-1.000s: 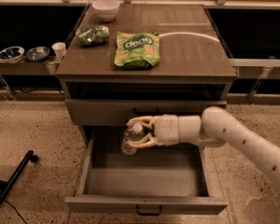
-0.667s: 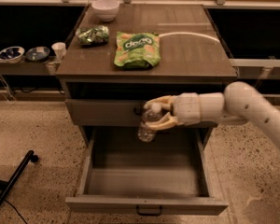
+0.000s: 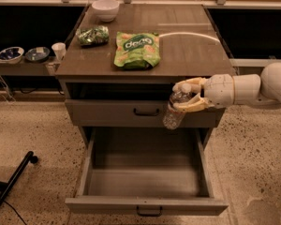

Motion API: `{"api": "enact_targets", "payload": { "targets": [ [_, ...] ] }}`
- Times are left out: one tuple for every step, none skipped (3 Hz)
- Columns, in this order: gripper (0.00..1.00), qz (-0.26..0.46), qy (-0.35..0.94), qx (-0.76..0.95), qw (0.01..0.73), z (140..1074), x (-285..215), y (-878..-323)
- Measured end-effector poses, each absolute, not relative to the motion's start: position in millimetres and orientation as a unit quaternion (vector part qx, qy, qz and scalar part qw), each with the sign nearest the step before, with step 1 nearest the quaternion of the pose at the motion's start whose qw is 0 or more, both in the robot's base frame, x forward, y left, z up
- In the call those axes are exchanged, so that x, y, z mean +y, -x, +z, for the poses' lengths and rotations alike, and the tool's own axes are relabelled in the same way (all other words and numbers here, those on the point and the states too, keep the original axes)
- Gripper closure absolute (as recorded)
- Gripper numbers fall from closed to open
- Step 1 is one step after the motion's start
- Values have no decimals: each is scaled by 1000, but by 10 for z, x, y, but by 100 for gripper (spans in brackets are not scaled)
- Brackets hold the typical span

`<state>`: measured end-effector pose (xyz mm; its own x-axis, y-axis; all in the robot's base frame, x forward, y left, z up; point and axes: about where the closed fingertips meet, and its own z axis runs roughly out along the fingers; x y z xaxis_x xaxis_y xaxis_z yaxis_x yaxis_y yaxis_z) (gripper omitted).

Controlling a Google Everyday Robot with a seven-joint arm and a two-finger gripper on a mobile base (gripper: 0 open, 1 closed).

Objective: Pick water bottle from middle drawer and place on counter

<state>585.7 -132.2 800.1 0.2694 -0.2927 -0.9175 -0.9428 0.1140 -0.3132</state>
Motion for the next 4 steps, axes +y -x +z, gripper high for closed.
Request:
{"api": "enact_targets", "payload": {
  "targets": [
    [100, 282, 619, 519, 517, 8362, -1230, -5909],
    [100, 246, 659, 495, 510, 9182, -1134, -5770],
    [100, 239, 677, 497, 487, 9779, -1071, -5811],
    [100, 244, 639, 545, 485, 10033, -1213, -6182]
  ]
}}
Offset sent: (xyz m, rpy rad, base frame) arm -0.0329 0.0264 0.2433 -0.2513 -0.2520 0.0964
